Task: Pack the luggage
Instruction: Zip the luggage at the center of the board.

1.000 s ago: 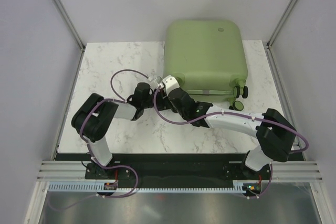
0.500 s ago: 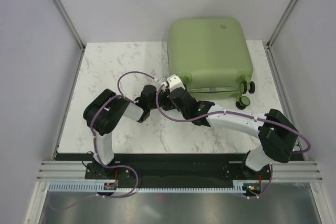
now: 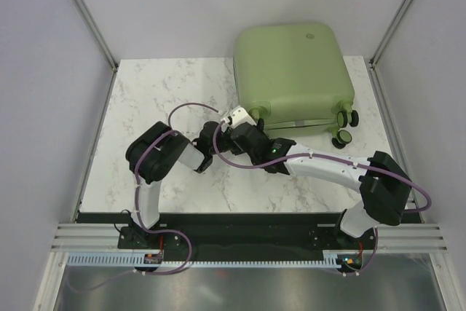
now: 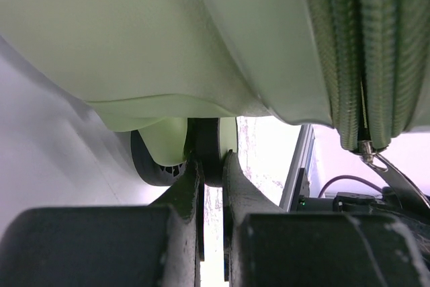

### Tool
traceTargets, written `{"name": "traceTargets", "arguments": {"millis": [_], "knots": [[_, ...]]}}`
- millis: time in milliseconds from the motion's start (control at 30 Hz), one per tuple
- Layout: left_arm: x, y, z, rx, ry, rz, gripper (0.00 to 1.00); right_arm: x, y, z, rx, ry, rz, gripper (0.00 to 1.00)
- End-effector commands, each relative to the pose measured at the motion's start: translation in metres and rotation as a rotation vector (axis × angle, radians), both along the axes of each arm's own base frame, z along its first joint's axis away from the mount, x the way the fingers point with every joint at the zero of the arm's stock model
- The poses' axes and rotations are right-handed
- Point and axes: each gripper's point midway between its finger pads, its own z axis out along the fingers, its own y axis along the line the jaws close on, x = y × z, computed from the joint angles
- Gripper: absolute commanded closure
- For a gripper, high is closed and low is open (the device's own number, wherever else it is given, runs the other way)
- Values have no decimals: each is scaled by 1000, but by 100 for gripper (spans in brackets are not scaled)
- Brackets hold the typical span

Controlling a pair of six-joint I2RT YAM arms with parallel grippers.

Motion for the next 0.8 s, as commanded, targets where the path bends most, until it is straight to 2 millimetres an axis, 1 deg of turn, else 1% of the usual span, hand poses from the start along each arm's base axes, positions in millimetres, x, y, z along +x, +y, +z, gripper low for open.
{"name": "traceTargets", "arguments": {"millis": [0,133,200,300,333,400,433,500,533,567,633,667,700,733,767], "knots": [[-41,-62,40,-112,-186,-205,98,-33,128,168,507,-239,319,100],[-44,-67,44,-130,-193,-221,98,-37,136,175,491,-256,348,100],[-47,-70,46,-138,-195,-233,98,-45,144,178,474,-267,383,100],[-52,-76,48,-159,-198,-248,98,-49,151,176,486,-260,391,100],[-52,-78,52,-171,-208,-250,98,-49,152,170,492,-247,389,100],[-54,-80,50,-180,-193,-252,98,-50,155,165,490,-236,392,100],[-55,-80,52,-192,-189,-247,98,-48,154,162,481,-235,384,100],[-57,-78,48,-190,-172,-245,98,-45,150,162,457,-248,365,100],[-57,-76,46,-185,-170,-240,98,-43,146,163,449,-257,349,100],[-58,-75,46,-183,-169,-239,98,-35,135,162,414,-274,293,100],[-60,-68,44,-175,-167,-227,98,-28,118,161,382,-293,243,100],[-59,-65,51,-183,-179,-218,98,-20,105,161,366,-303,196,100],[-61,-58,46,-173,-169,-209,96,-15,96,161,366,-307,168,100],[-61,-54,47,-175,-158,-202,95,-12,83,165,376,-312,146,100],[-55,-47,48,-174,-152,-181,93,-4,69,168,380,-320,111,100]]}}
